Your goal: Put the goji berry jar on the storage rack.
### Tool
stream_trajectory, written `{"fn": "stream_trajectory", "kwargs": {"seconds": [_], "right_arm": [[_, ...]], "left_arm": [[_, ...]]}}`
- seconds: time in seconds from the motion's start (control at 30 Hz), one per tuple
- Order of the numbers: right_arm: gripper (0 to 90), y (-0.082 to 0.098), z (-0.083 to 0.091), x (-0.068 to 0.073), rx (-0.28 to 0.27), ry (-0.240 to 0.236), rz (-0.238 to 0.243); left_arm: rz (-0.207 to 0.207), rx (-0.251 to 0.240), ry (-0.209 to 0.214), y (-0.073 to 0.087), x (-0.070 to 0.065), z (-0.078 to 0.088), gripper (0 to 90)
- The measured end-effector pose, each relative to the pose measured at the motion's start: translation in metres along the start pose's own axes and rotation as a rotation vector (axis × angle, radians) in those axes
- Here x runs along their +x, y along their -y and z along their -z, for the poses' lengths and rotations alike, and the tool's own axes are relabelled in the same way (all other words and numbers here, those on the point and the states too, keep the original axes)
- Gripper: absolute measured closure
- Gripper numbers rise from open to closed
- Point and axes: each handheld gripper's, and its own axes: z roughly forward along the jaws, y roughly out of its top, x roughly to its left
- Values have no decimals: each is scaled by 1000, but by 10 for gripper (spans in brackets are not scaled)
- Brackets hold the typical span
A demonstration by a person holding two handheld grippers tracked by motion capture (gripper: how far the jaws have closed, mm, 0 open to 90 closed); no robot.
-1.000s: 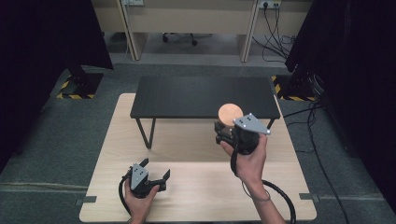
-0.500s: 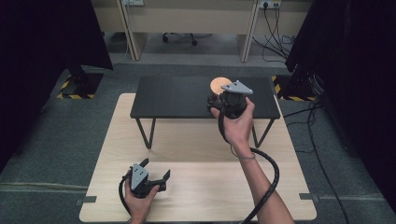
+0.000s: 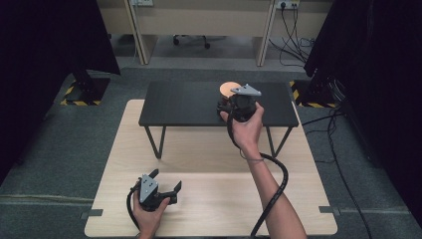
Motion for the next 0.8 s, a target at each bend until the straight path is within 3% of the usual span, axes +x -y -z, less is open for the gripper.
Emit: {"fn": "stream_trajectory", "kwargs": {"seconds": [0.33,0.8], "right_arm": [[257,8,-5,-2,-34,-4,1],[256,10,-5,-5,-39,-13,-9]], "left_arm": [[3,-1,0,0,0,0,7],[1,1,0,0,0,0,7]]}}
